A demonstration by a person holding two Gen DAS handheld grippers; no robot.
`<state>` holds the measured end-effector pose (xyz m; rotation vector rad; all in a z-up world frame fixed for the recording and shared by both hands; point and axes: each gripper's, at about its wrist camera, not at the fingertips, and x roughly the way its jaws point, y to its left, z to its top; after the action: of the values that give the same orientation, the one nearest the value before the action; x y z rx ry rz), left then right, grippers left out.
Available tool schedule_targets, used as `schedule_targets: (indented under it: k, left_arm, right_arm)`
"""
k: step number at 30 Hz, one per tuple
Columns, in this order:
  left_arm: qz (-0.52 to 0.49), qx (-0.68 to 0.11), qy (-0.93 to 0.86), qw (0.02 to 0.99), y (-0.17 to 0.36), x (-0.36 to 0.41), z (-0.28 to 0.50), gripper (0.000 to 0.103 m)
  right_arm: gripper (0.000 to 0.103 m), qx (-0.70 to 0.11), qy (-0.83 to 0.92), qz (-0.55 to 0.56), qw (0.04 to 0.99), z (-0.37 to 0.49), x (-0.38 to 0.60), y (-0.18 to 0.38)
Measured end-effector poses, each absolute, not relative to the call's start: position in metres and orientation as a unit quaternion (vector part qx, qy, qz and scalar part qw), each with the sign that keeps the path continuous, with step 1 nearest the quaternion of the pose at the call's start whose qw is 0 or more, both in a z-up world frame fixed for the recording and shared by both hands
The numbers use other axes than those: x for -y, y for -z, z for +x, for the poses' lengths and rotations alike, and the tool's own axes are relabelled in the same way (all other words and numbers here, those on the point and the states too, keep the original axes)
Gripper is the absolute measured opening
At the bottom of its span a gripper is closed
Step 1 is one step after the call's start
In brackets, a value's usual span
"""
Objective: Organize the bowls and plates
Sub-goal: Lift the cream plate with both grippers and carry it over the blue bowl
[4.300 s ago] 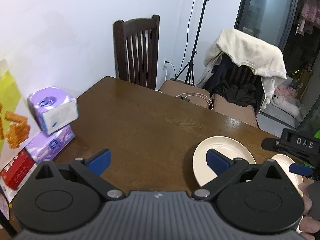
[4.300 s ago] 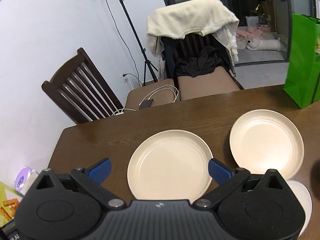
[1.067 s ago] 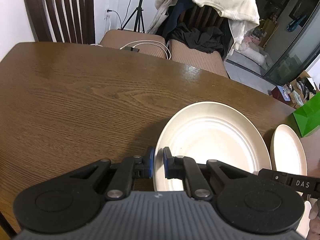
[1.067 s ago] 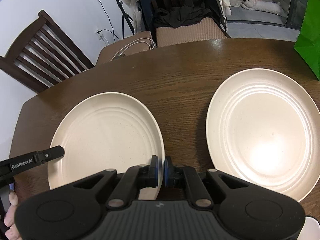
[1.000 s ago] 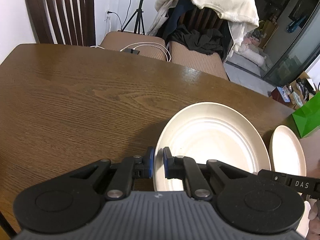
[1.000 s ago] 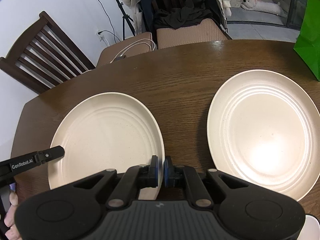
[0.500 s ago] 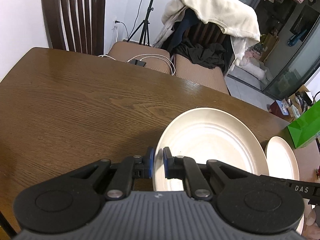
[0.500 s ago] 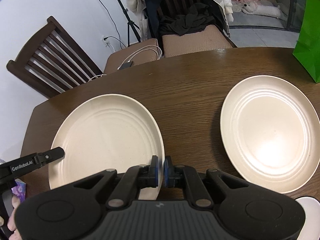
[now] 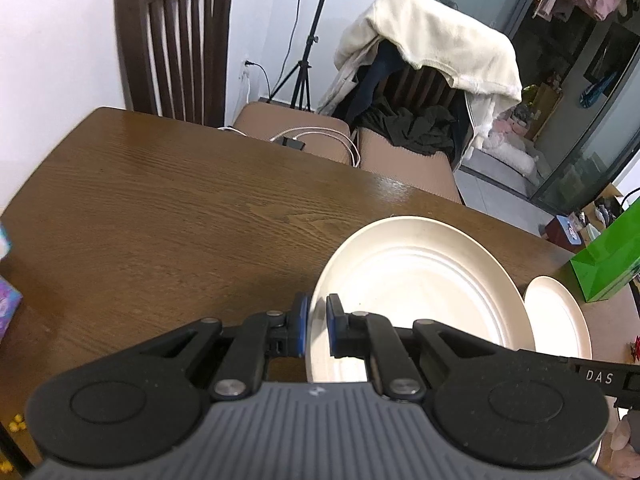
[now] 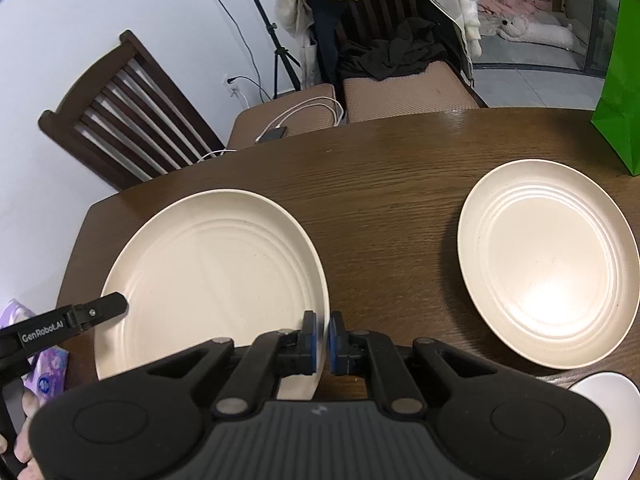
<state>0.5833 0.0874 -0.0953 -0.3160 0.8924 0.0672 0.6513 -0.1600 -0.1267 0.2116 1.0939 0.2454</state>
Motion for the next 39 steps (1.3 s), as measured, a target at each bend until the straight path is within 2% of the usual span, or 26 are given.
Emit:
schedule_targets:
  k: [39]
  left_arm:
    - [-0.154, -0.404, -0.034, 0.901, 0.055, -0.077, 0.45, 0.01]
  right_arm:
    - [0.006, -0.494, -0.132, 0.087, 0.855, 0.529, 0.174, 0.09]
